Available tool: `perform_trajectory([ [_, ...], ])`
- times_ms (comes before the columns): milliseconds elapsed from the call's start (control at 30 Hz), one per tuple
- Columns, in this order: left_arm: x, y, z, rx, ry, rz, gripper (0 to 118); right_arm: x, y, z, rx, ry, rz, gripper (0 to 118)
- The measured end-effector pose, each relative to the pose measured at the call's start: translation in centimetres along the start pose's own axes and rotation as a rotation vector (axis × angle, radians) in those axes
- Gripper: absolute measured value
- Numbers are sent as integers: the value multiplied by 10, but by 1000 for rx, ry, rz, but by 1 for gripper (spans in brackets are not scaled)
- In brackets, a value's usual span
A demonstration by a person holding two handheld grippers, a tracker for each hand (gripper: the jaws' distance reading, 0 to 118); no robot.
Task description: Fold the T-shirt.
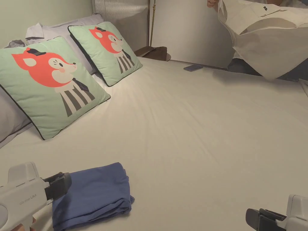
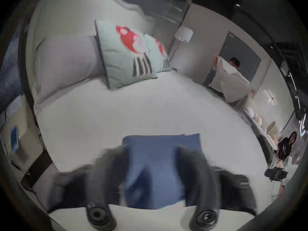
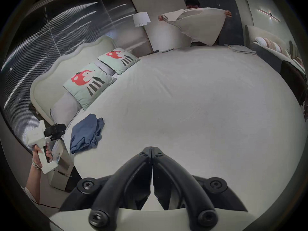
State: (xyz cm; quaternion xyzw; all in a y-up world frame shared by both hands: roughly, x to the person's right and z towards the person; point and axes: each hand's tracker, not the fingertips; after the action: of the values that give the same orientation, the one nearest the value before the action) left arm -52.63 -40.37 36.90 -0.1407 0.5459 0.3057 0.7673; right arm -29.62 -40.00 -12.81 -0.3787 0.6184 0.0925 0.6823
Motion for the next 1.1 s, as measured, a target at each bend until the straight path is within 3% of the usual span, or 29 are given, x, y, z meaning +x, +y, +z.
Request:
perform_trajectory([
  [133, 52, -16, 12, 2, -40, -86, 1, 6, -5, 13, 36, -4, -9, 0],
  [333, 150, -47, 14, -25, -155, -206, 1, 16, -14, 45, 135, -55, -18, 0],
  [600, 283, -54, 34, 164, -273, -324, 1, 23, -4, 107, 445, -292, 97, 0],
  [867, 345, -32, 69, 453, -302, -413, 1, 27, 23, 164, 759, -526, 215, 0],
  [1100, 366, -19, 89, 597, -286, -414, 1, 20, 38, 185, 886, -601, 258, 0],
])
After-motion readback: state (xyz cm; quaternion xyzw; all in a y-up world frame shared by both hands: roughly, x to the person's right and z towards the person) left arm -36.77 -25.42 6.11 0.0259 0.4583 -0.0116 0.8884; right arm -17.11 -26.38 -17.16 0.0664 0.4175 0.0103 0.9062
